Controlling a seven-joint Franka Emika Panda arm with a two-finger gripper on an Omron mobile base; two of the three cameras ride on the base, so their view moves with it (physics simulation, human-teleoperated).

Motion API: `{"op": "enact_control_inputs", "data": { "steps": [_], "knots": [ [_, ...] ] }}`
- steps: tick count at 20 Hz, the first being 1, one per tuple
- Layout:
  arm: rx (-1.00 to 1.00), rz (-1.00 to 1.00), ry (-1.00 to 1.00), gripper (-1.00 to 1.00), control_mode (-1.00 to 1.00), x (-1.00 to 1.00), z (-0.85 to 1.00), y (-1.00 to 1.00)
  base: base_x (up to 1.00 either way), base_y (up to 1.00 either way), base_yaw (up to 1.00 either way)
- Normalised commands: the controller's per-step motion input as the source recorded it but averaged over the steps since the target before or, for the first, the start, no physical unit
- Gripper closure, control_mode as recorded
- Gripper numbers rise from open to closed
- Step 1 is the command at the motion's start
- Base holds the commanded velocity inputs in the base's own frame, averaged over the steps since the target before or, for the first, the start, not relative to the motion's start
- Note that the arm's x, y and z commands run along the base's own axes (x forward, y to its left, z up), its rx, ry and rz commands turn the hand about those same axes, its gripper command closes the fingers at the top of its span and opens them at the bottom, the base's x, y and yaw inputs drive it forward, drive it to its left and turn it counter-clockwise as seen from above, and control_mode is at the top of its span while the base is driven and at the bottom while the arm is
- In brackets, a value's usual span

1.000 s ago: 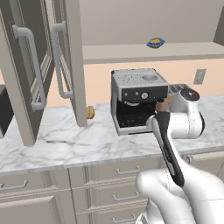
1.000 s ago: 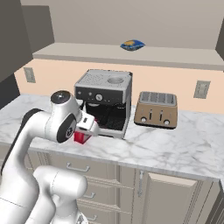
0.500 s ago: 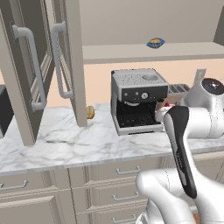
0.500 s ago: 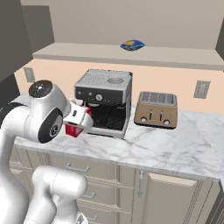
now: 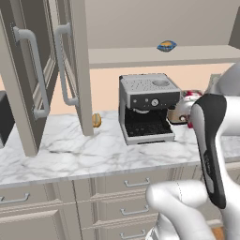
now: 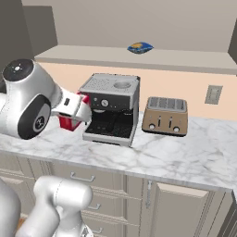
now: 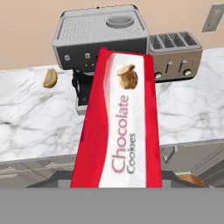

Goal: Pick the yogurt and boxed food from the counter and place them in the cabinets closest to them.

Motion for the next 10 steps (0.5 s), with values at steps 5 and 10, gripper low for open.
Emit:
{"op": "enact_control_inputs", "data": {
  "steps": [5,10],
  "knots": [
    [-0.02,0.00,-0.08,1.00,-1.00,-0.15,0.65,0.07,0.00,0.00,0.00],
    [-0.02,0.00,-0.09,1.00,-1.00,-0.07,0.28,0.03,0.00,0.00,0.00]
  ]
}}
